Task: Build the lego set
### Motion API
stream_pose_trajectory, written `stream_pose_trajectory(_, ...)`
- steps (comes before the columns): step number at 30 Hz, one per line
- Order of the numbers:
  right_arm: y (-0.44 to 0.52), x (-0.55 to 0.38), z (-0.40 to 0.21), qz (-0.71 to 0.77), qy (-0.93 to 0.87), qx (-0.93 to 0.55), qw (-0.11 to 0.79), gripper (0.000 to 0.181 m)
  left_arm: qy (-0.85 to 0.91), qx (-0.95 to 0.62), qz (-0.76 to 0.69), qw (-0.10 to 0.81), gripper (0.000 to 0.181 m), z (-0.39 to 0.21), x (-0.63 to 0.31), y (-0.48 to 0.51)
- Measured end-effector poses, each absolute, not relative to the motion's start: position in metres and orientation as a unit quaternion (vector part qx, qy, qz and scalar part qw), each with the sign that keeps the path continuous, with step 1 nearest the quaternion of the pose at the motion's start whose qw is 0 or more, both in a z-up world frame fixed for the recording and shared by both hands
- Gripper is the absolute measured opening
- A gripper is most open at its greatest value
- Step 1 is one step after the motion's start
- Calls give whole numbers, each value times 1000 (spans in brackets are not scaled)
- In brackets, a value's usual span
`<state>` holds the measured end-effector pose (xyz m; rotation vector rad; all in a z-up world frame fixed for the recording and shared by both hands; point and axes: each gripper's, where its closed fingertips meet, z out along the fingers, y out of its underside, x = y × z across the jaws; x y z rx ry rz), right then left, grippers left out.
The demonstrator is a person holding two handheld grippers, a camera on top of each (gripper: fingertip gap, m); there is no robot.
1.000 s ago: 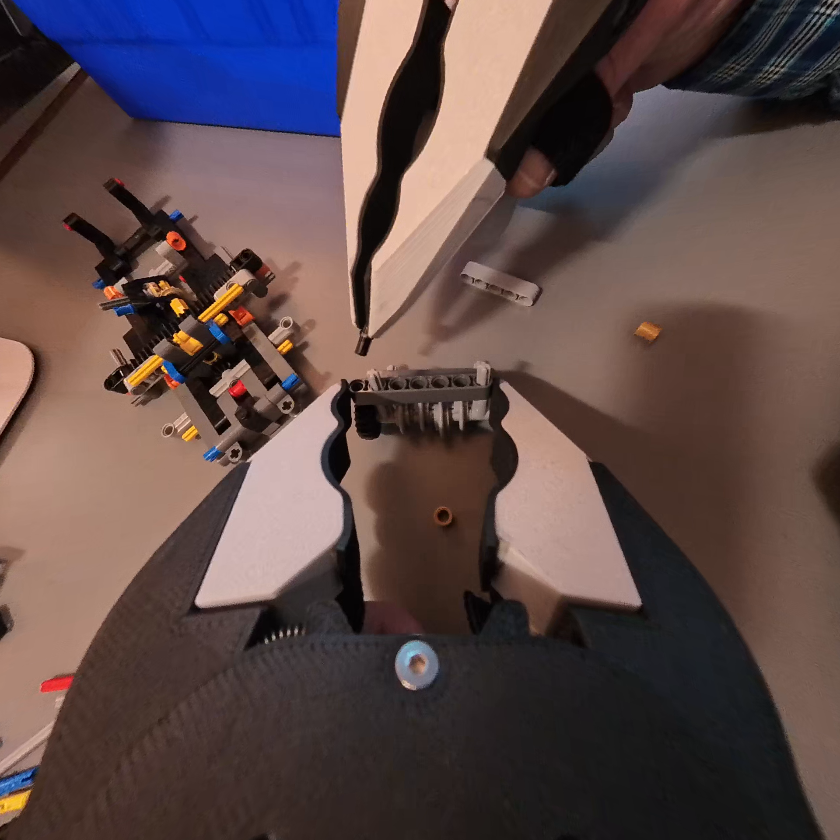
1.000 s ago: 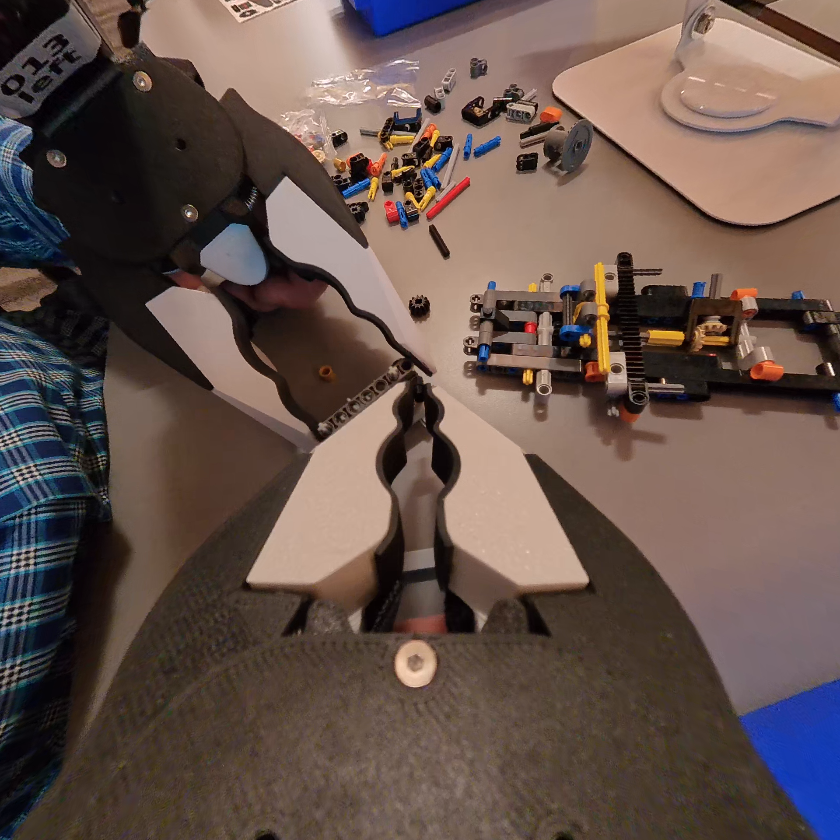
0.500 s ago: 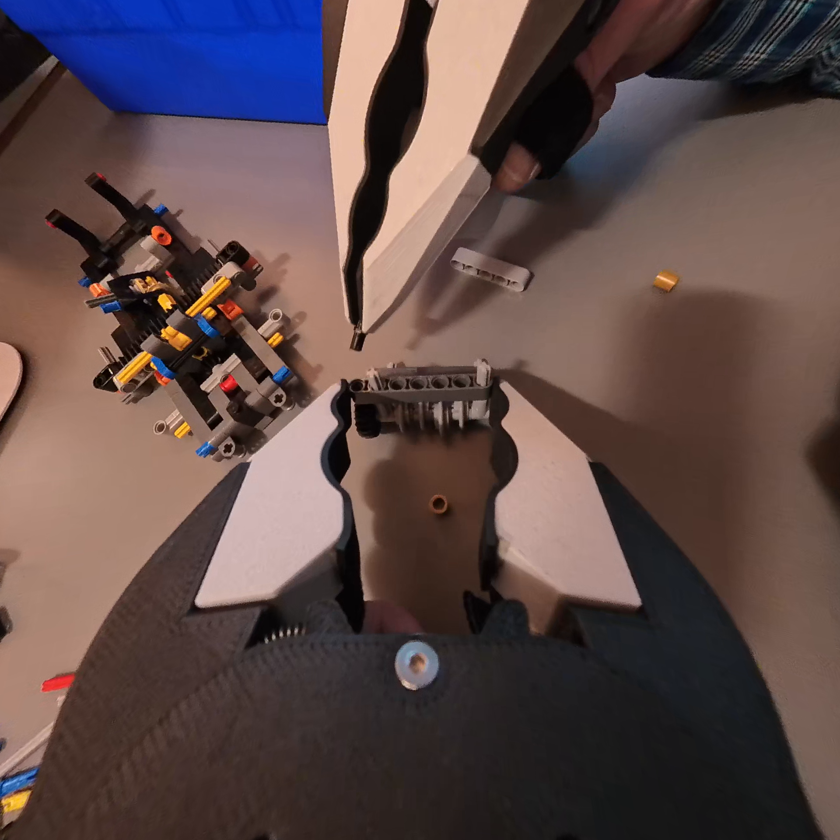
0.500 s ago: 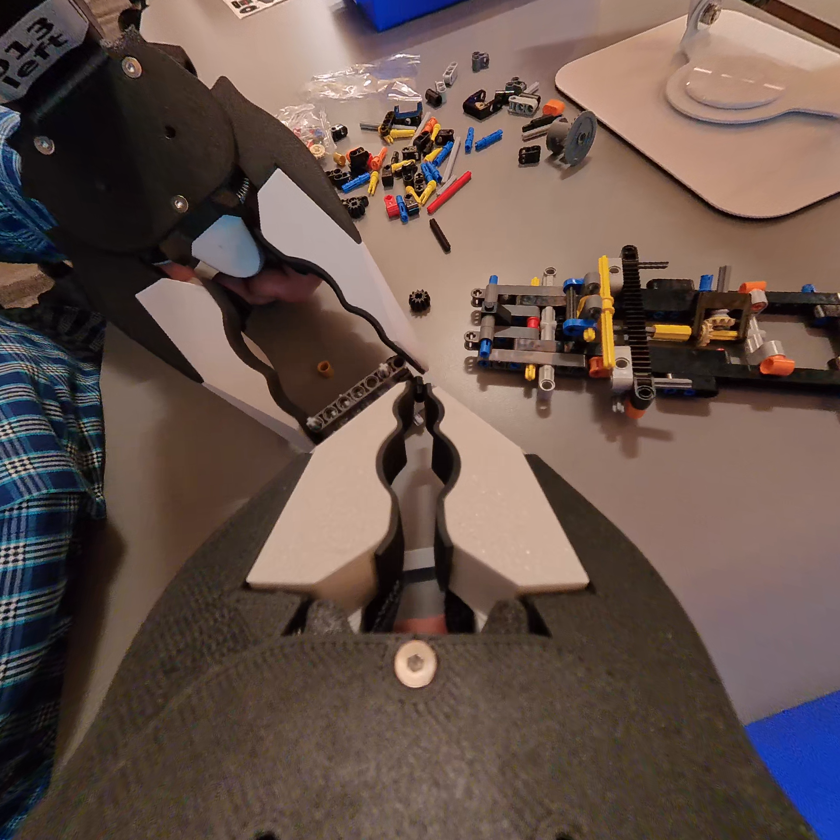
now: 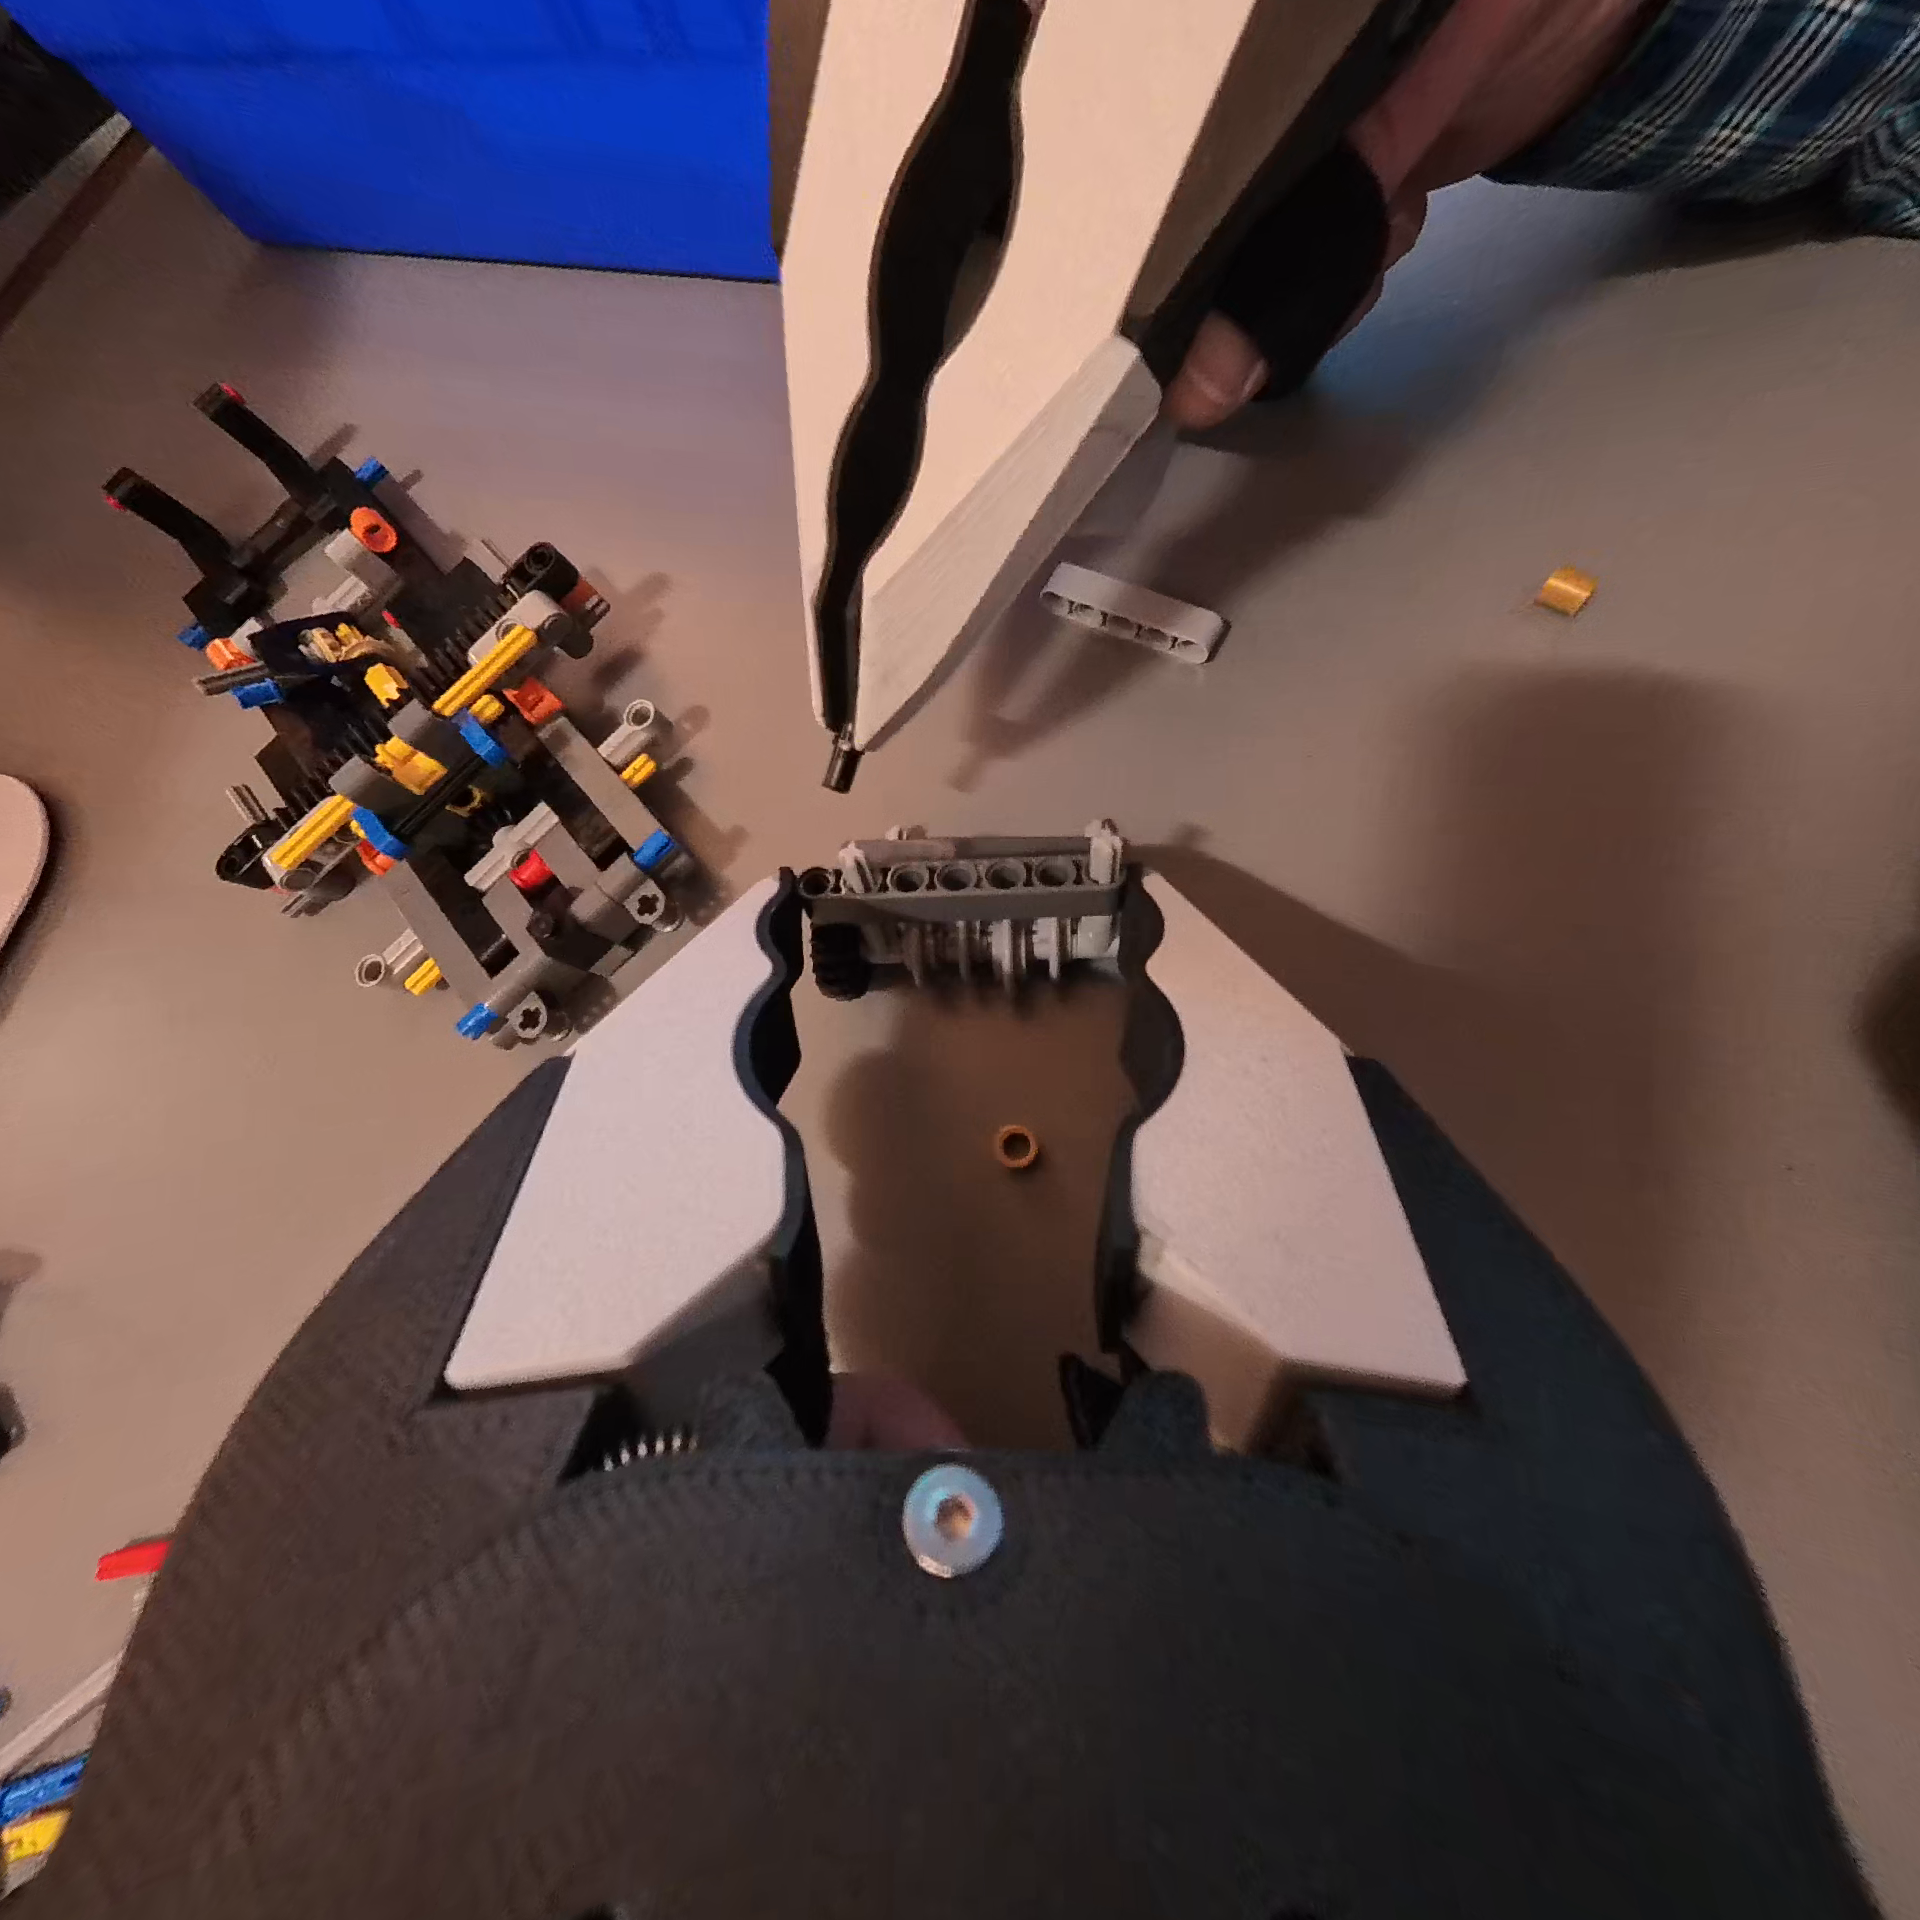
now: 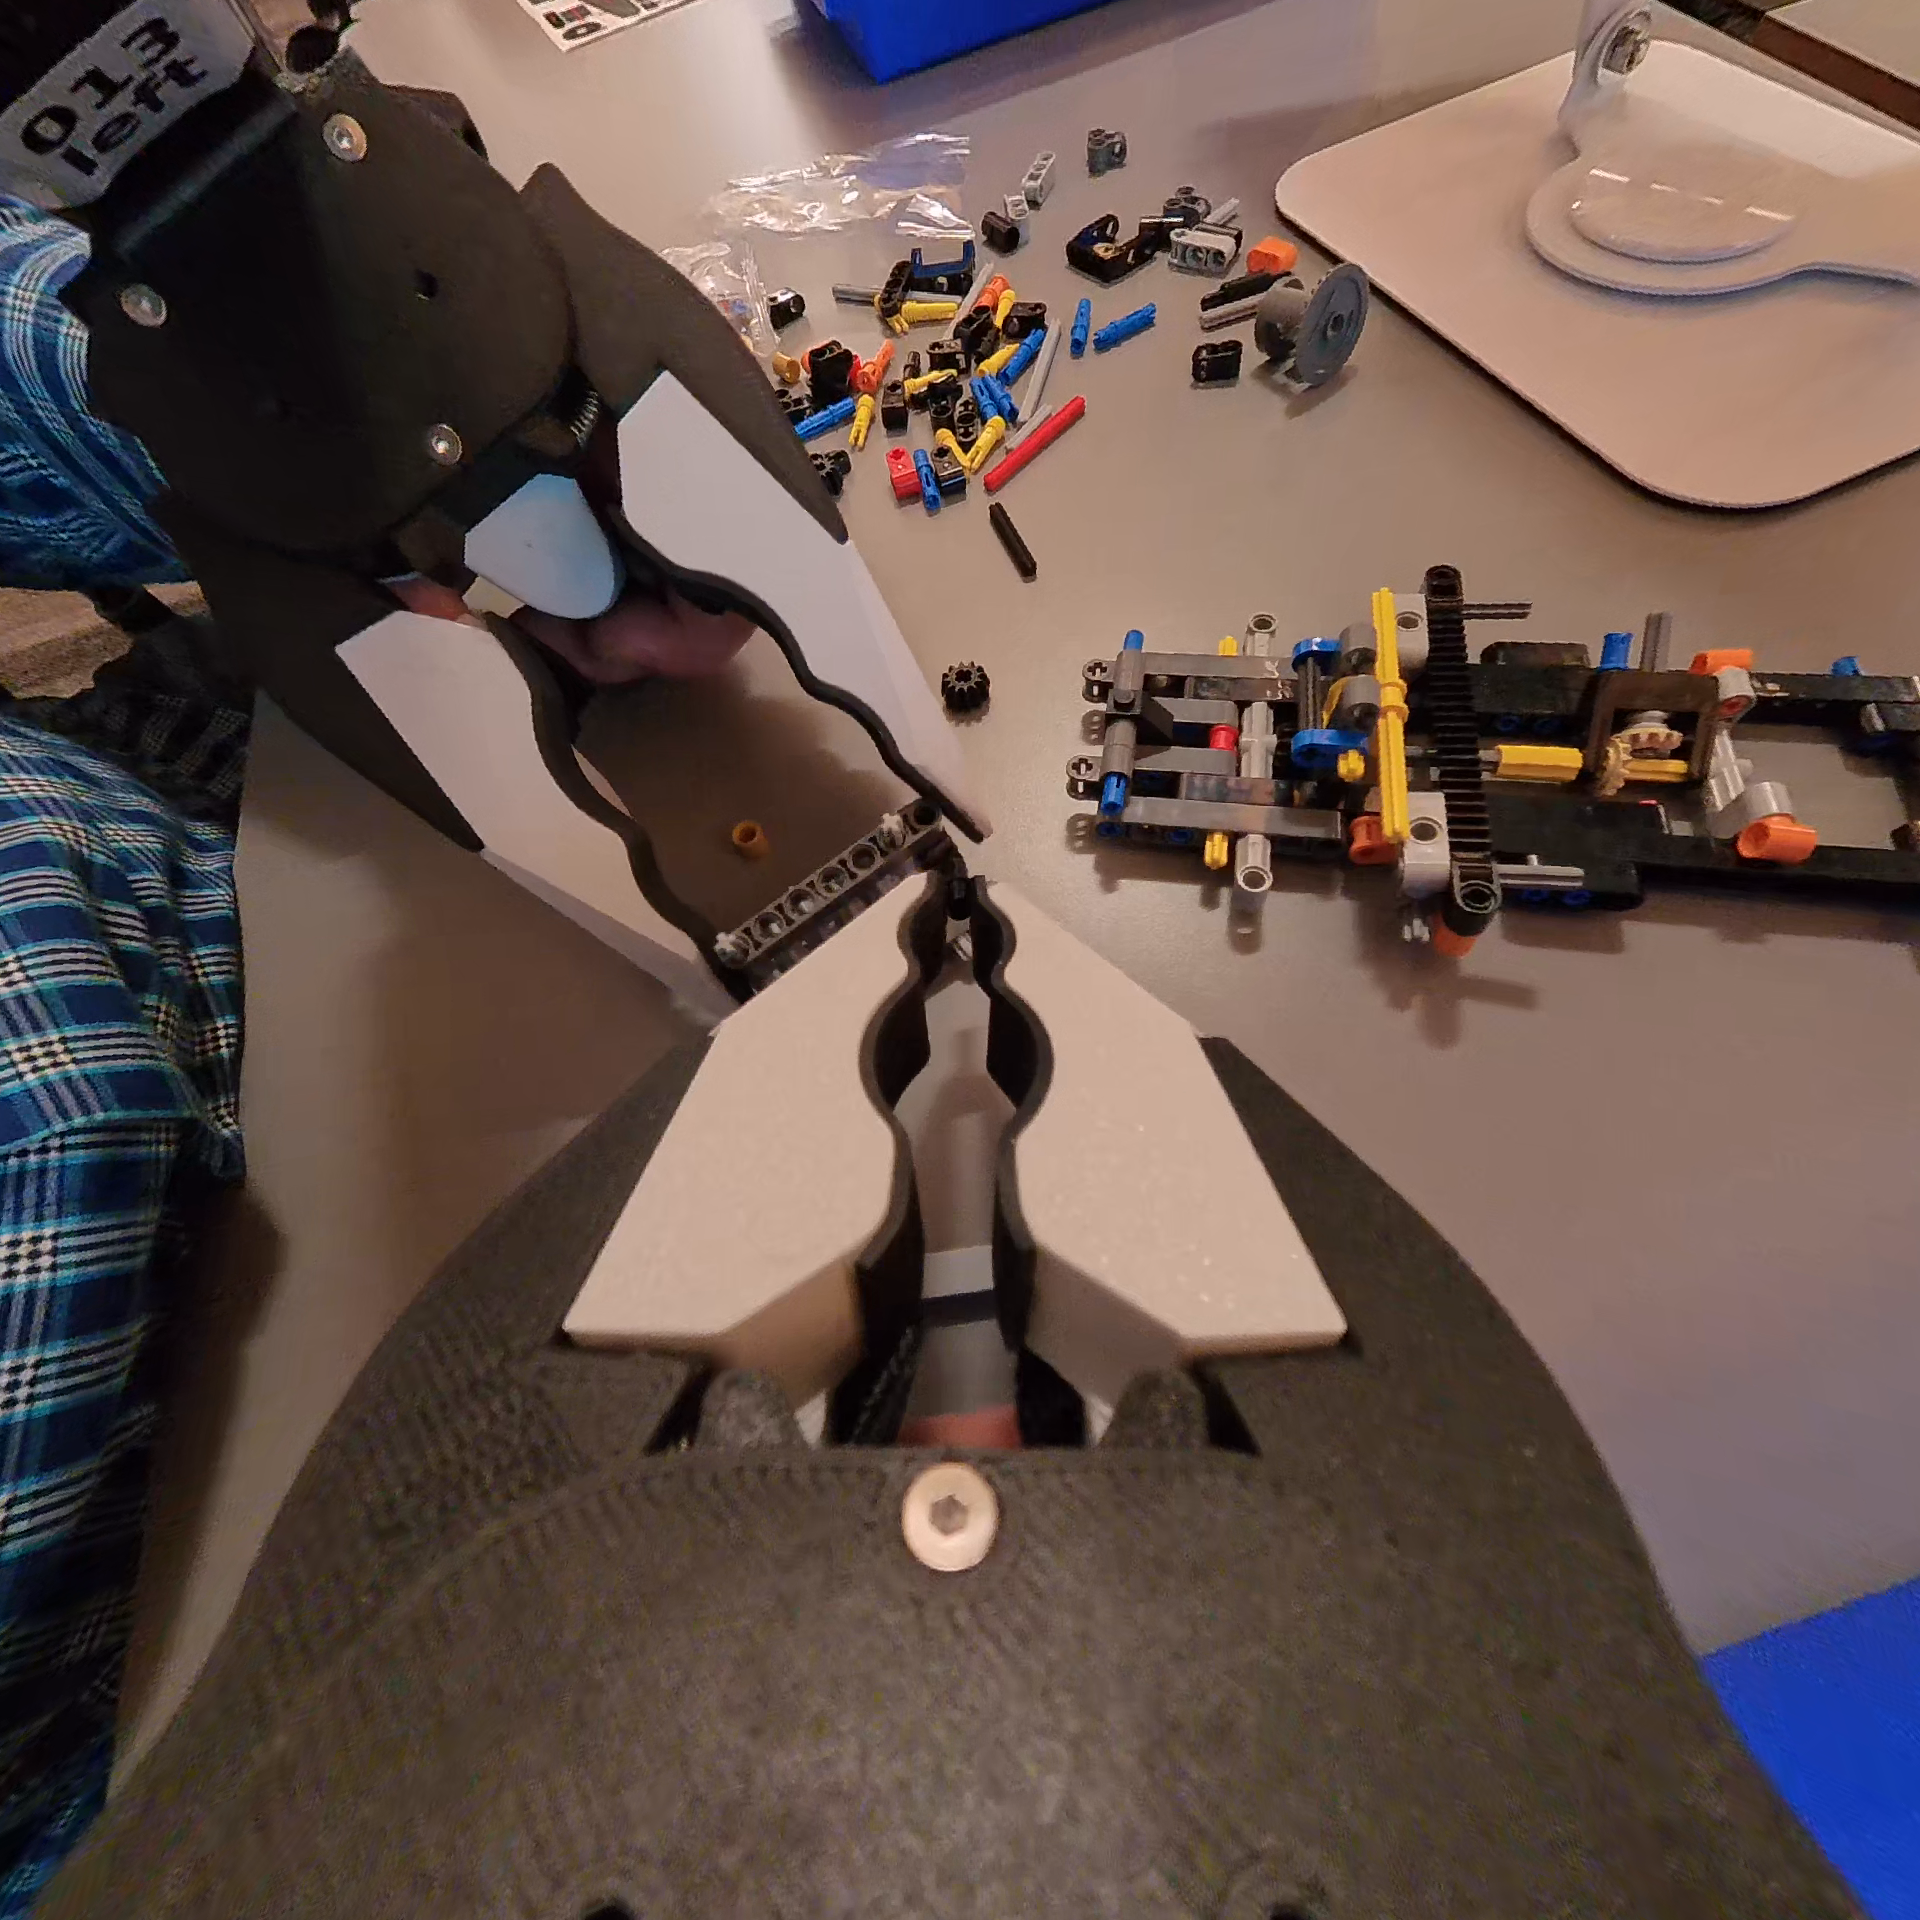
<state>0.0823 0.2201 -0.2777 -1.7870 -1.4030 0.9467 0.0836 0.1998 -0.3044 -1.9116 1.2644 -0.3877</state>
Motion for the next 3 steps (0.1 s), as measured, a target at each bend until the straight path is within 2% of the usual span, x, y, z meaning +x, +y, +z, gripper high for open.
stream_pose_trajectory(1,220,82,-278,363,-537,-684,334,0,499,-755,-155,397,59,-304,84,200)
stream_pose_trajectory(3,220,82,-277,363,-537,-684,335,0,499,-756,-155,395,59,-305,83,199)
